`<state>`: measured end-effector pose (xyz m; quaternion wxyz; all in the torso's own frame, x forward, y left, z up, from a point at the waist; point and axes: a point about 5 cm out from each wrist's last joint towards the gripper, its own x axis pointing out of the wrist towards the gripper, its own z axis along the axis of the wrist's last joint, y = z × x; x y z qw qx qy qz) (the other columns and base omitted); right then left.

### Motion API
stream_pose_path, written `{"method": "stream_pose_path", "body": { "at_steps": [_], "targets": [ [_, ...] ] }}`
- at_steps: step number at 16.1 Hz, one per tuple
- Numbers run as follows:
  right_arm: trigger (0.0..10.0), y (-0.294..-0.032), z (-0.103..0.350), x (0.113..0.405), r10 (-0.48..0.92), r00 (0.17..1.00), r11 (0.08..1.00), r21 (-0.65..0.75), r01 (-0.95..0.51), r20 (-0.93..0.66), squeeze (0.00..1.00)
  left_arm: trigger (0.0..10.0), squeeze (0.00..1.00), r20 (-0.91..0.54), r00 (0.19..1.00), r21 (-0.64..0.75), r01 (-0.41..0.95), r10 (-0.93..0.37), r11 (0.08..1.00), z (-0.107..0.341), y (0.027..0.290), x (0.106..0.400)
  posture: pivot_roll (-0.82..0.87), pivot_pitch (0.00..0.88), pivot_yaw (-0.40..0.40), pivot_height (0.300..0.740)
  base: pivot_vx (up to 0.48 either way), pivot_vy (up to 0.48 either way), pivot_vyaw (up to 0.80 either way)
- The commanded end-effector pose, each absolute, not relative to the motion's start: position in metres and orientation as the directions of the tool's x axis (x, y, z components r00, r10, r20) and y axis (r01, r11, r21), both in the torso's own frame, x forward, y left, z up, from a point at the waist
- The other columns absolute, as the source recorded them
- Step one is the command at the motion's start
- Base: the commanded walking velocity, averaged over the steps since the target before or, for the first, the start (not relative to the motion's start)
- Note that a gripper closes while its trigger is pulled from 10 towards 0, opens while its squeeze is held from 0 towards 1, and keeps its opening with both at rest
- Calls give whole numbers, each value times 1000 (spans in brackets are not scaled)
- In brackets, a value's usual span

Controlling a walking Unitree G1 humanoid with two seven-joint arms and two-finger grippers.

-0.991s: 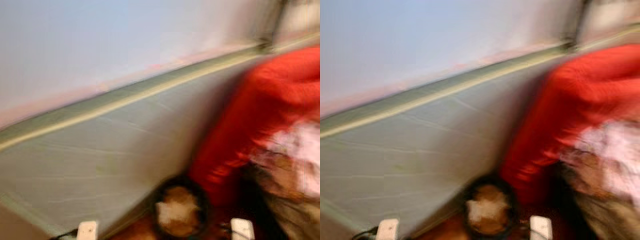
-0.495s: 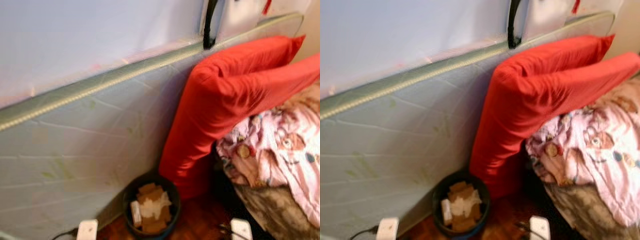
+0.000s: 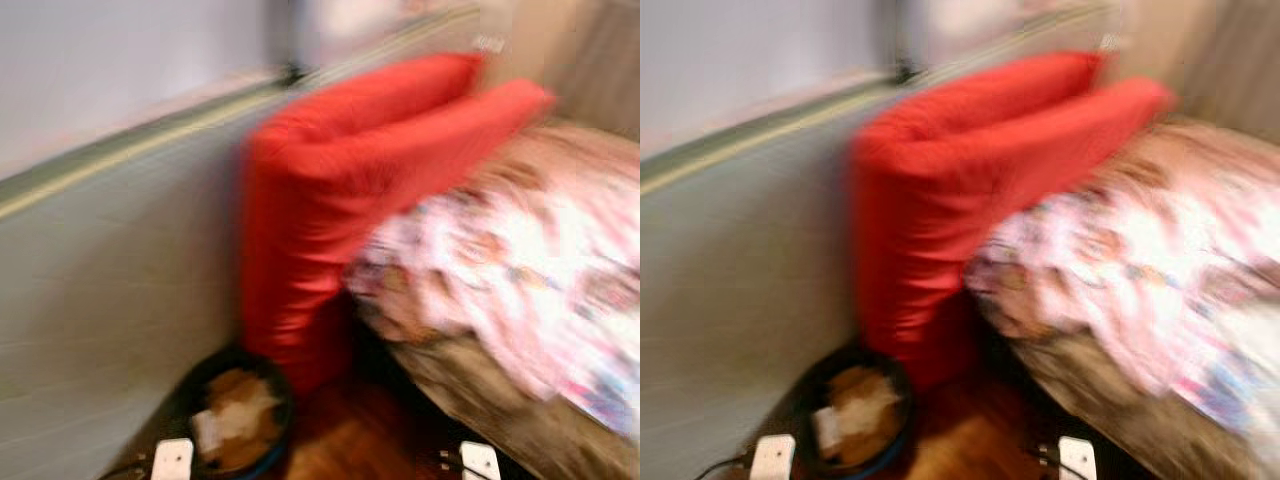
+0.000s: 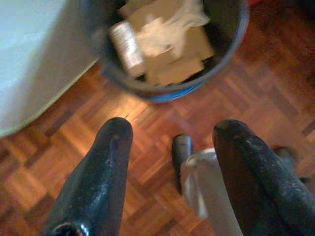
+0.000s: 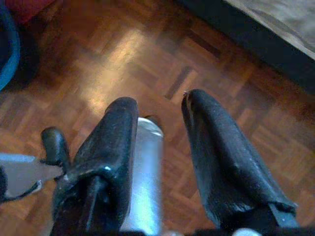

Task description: Clean up the room

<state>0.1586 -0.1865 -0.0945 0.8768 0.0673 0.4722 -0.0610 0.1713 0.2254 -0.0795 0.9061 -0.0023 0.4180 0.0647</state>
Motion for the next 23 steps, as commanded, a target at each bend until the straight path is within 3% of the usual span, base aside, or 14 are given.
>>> {"method": "stream_pose_path", "body": {
  "at_steps": [1, 9, 12, 23],
  "targets": [
    [10000, -178, -86, 181, 95, 565, 980, 177, 92, -820, 0, 10000, 0, -798, 602, 13, -13, 18, 1000, -89, 210, 156, 50, 0, -50, 740, 0, -281, -731],
    [10000, -178, -86, 181, 95, 563, 981, 174, 87, -821, 0, 10000, 0, -800, 600, 11, -14, 17, 1000, -90, 208, 156, 49, 0, -50, 740, 0, -281, -727],
    [10000, -177, -86, 181, 89, 576, 978, 181, 103, -813, 0, 10000, 0, -802, 596, 14, -11, 18, 1000, -90, 209, 155, 49, 0, -49, 740, 0, -281, 0],
    [10000, -175, -86, 180, 94, 572, 977, 186, 103, -815, 0, 10000, 0, -818, 573, 19, -48, 43, 999, -93, 219, 142, 46, 0, -44, 740, 0, 0, 0]
  ]
}}
